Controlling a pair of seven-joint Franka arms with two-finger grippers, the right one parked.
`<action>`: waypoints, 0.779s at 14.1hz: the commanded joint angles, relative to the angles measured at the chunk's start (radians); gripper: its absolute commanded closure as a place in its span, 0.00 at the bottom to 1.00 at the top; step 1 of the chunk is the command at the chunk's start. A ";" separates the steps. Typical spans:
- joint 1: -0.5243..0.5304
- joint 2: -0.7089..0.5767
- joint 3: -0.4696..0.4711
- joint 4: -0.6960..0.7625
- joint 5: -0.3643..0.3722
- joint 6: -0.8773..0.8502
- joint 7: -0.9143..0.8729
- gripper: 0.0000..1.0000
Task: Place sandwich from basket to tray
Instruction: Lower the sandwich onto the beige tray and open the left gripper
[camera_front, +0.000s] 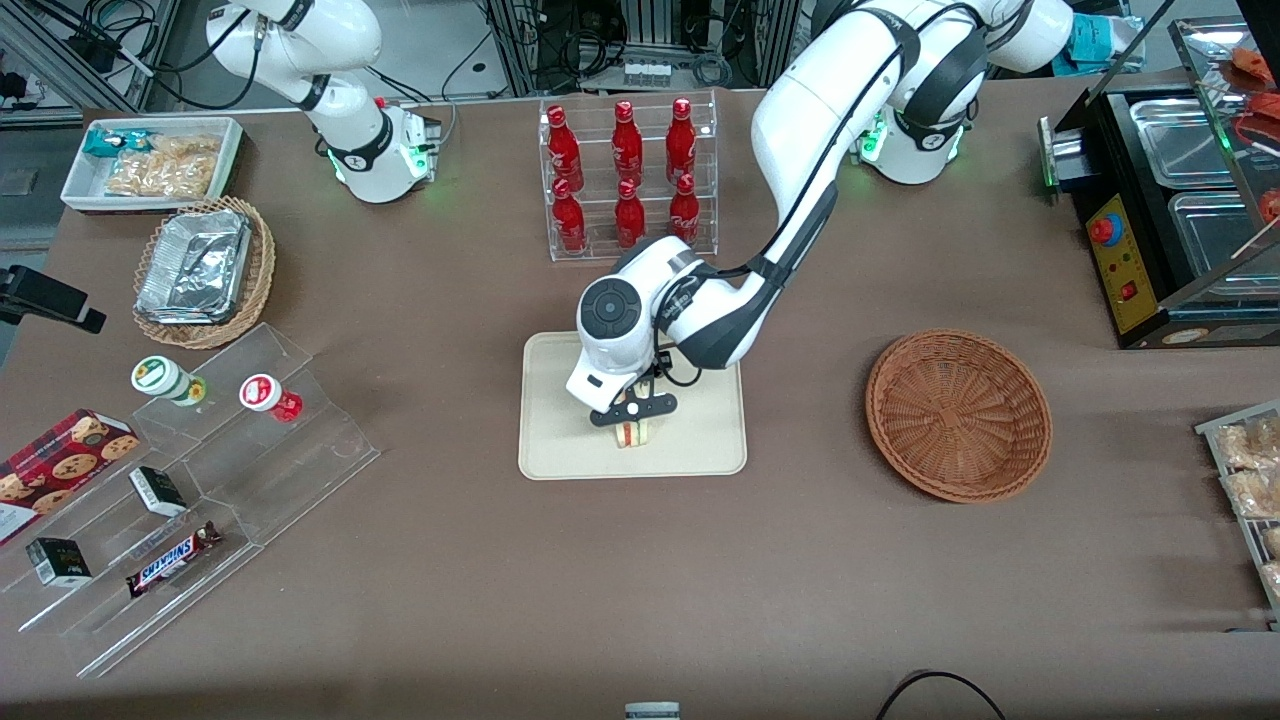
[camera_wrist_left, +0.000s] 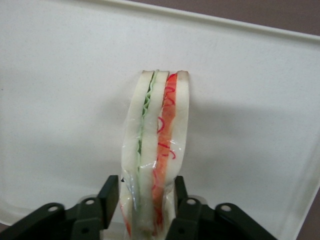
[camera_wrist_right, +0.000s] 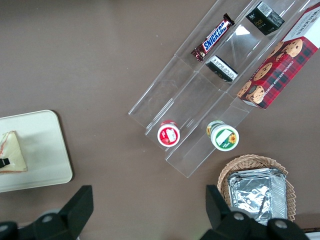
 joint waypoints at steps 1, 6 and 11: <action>-0.009 -0.024 0.009 0.022 0.014 -0.016 0.010 0.00; 0.018 -0.147 0.020 -0.046 0.024 -0.120 -0.020 0.00; 0.090 -0.311 0.049 -0.229 0.024 -0.193 0.065 0.00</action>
